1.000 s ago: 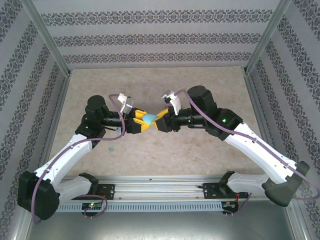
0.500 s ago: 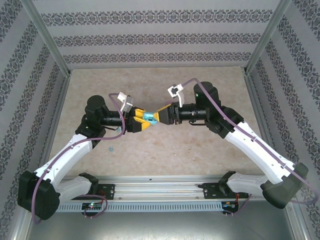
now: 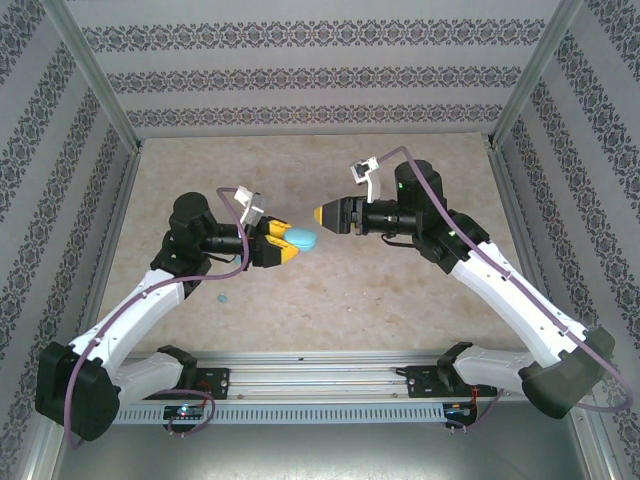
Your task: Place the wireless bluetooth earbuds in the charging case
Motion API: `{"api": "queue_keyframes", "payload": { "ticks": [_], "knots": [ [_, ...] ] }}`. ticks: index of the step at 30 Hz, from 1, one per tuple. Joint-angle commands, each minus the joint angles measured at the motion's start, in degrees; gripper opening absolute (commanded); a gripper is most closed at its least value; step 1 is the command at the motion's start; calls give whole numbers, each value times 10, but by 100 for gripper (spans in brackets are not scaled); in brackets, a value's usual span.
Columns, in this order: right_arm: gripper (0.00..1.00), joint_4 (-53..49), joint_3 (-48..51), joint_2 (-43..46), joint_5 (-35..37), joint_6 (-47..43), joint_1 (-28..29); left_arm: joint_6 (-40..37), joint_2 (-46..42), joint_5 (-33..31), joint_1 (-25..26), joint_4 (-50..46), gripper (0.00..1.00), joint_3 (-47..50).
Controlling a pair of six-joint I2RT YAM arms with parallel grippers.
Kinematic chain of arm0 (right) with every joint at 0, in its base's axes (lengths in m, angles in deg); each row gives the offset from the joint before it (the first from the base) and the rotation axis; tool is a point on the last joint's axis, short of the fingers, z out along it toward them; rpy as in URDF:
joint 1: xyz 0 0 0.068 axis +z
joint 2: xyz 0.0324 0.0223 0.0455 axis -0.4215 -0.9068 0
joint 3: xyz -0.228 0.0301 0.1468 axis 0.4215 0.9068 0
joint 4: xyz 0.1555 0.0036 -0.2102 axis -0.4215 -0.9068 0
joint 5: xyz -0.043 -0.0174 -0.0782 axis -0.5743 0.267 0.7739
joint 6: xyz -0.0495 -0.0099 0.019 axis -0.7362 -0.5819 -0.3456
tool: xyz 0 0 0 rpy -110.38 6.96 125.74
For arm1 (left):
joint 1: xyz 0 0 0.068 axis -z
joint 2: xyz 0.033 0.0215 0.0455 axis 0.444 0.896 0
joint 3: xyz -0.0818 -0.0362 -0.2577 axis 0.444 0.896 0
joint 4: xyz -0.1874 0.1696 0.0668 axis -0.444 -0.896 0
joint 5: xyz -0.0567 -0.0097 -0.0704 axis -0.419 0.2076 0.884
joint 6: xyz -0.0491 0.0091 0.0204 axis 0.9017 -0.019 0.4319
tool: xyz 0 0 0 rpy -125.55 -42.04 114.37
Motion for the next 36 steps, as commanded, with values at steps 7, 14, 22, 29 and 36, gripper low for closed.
{"api": "queue_keyframes", "payload": {
  "ticks": [7, 14, 22, 29, 36],
  "knots": [
    [68, -22, -28, -9, 7, 31, 4, 24, -1, -5, -31, 52, 17, 9],
    [74, -74, -53, -11, 49, -106, 67, 52, 8, 2, -40, 88, 17, 17],
    [77, -96, -84, -43, 54, -179, 97, 67, 14, 14, -40, 99, 17, 14],
    [76, -131, -124, -83, 56, -215, 102, 77, 19, 23, -41, 105, 17, 11],
    [73, -143, -132, -88, 91, -238, 102, 81, 19, 28, -41, 106, 17, 10]
  ]
}}
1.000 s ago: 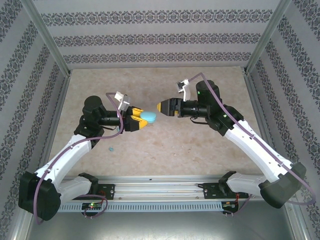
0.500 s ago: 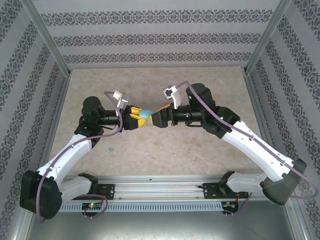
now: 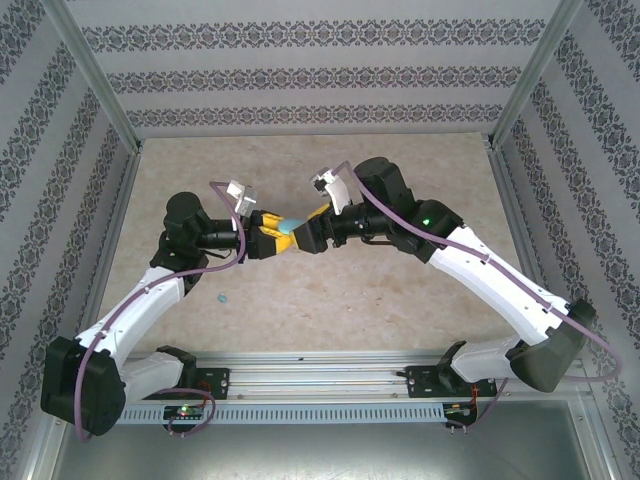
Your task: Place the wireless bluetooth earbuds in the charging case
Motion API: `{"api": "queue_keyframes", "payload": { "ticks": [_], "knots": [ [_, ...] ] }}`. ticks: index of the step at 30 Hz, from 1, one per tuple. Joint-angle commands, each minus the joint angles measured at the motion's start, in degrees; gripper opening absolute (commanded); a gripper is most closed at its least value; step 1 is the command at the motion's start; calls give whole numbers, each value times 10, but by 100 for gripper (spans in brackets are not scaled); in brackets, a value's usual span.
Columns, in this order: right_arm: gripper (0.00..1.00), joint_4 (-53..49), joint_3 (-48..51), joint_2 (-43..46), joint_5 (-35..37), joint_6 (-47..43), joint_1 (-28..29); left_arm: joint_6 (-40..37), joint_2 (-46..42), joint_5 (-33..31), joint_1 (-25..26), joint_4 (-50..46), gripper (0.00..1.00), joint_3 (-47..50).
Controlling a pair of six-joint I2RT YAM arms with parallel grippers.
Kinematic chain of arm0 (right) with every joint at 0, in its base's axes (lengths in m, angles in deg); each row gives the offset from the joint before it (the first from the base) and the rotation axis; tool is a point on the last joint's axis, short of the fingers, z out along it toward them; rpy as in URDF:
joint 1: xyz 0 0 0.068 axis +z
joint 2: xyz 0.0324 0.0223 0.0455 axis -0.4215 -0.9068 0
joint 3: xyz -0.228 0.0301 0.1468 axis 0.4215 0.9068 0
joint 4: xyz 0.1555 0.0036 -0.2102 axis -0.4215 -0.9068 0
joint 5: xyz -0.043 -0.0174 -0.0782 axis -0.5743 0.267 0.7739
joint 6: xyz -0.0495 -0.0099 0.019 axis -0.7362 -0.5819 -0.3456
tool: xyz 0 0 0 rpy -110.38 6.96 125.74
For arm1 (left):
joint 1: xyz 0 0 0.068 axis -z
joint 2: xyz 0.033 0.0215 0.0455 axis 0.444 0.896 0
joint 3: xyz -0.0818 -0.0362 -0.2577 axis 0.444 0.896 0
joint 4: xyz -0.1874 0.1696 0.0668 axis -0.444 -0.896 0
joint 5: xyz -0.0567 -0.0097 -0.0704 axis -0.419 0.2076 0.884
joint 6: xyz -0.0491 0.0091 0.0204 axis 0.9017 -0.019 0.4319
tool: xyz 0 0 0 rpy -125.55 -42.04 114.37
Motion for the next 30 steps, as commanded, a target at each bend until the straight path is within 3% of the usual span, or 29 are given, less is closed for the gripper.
{"api": "queue_keyframes", "payload": {
  "ticks": [1, 11, 30],
  "knots": [
    [72, -17, -16, -1, 47, -28, 5, 13, 0, 24, -5, 37, 17, -8],
    [58, -3, -10, 4, 78, -17, -16, 55, 8, 45, -4, 84, 17, -7],
    [51, 7, -16, -24, 40, 4, -30, 85, 14, 61, -5, 123, 17, -12]
  ]
}}
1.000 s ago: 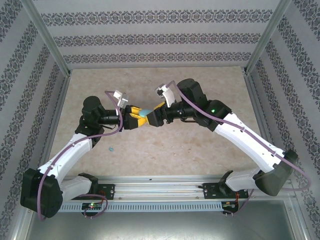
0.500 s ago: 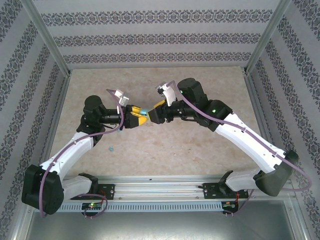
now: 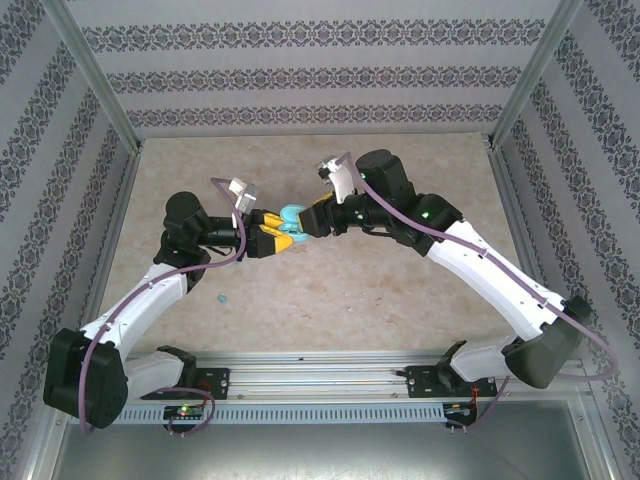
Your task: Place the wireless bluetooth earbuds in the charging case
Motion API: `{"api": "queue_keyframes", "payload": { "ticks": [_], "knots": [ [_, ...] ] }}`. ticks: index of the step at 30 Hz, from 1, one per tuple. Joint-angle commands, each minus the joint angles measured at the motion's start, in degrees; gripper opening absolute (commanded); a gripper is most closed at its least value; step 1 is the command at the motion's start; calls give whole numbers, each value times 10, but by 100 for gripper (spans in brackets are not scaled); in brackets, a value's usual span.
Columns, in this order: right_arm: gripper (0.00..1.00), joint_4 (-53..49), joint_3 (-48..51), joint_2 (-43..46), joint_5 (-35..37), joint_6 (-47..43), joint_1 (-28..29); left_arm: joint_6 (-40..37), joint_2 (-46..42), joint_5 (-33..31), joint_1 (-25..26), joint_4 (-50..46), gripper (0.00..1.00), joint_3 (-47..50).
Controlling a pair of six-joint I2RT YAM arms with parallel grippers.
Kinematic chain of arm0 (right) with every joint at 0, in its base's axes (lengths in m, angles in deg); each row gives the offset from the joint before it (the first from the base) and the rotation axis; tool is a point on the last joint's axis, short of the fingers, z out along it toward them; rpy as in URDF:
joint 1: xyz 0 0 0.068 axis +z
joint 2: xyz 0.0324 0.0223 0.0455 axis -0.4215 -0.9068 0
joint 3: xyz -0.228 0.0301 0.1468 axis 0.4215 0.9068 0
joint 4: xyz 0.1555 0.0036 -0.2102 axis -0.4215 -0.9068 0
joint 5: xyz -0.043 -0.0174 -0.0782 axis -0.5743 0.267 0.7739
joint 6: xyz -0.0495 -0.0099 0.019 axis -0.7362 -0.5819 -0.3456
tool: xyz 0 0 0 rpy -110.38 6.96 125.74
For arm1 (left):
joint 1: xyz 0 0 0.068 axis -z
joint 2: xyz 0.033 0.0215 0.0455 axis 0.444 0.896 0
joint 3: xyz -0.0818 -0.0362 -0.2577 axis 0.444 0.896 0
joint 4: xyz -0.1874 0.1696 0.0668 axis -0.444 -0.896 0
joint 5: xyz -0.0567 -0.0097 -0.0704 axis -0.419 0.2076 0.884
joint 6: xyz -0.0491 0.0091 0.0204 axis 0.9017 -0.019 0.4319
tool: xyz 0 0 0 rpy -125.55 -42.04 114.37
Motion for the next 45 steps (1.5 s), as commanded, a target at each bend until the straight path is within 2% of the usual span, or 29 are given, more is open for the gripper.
{"api": "queue_keyframes", "payload": {
  "ticks": [1, 6, 9, 16, 17, 19, 23, 24, 27, 31, 40, 45],
  "knots": [
    [48, -5, -3, -5, -6, 8, -4, 4, -8, 25, -4, 47, 17, -12],
    [23, 9, -2, -2, -32, 7, -5, -5, -8, 21, -4, 45, 20, -10],
    [12, 20, 0, 3, -30, -3, -1, -18, -12, 14, -4, 37, 23, -7],
    [3, 61, 22, 30, 18, -55, 27, -98, -37, -4, -5, -49, 39, -12],
    [3, 66, 26, 34, 26, -62, 30, -114, -43, -7, -4, -69, 42, -14],
    [3, 74, 33, 43, 46, -79, 38, -151, -56, -18, -4, -112, 57, -16],
    [2, 95, 55, 63, 92, -121, 58, -246, -88, -55, -4, -224, 96, -24],
    [3, 100, 61, 67, 99, -129, 63, -262, -95, -61, -4, -243, 100, -25],
    [3, 113, 73, 76, 114, -142, 71, -271, -100, -62, -5, -255, 99, -27],
    [3, 118, 76, 76, 121, -151, 77, -242, -87, -52, -5, -231, 89, -31],
    [3, 115, 72, 66, 127, -163, 87, -126, -40, -26, -5, -90, 68, -24],
    [4, 116, 73, 64, 125, -162, 88, -118, -37, -27, -5, -68, 62, -21]
  ]
}}
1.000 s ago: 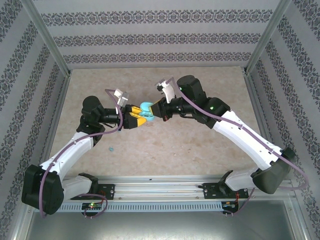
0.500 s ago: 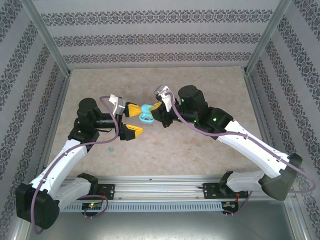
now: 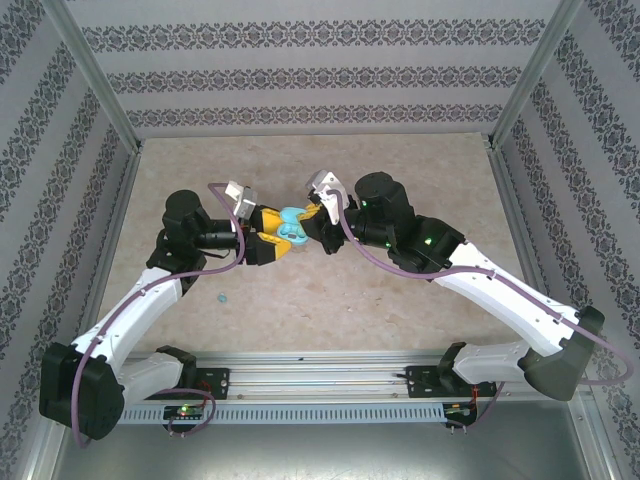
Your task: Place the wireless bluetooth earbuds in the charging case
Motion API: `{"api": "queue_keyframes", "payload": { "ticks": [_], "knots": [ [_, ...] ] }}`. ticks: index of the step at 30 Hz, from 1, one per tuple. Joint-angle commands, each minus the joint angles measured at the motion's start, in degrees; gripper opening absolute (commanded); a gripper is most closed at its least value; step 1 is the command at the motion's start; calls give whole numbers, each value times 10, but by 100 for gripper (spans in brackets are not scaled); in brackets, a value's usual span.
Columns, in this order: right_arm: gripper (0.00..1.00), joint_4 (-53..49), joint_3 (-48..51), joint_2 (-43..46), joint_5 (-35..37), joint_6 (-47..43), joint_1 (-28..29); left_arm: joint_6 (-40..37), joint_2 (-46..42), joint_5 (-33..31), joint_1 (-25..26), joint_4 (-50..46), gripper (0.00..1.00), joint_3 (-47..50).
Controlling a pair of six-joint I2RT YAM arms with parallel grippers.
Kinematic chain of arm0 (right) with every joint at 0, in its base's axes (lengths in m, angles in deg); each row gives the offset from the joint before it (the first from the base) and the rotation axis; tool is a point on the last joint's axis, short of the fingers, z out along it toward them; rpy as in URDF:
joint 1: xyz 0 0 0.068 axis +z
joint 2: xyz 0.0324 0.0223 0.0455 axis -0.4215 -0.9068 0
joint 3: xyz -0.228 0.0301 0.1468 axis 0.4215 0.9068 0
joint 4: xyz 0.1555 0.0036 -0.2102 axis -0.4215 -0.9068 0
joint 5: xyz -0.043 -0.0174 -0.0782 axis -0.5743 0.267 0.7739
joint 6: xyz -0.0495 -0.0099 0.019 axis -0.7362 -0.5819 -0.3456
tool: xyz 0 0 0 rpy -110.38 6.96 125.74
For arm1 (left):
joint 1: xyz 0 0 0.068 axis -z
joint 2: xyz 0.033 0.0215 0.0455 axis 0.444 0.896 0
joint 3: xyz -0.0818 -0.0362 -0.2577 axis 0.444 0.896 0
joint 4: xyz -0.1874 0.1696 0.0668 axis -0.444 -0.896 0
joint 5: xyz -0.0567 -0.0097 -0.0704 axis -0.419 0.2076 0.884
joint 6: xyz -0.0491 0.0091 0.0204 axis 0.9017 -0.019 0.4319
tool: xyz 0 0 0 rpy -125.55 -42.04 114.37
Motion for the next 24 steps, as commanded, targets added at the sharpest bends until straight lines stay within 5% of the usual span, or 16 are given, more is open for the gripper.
{"api": "queue_keyframes", "payload": {
  "ticks": [1, 14, 24],
  "knots": [
    [4, 17, 2, -1, 4, -7, 6, 21, -2, 16, -5, 57, 61, -7],
    [4, 24, -1, -9, -4, -1, 6, 5, -8, 23, -4, 62, 45, -1],
    [11, 28, -3, -10, -4, 8, 6, -6, -15, 28, -2, 64, 23, 4]
  ]
}}
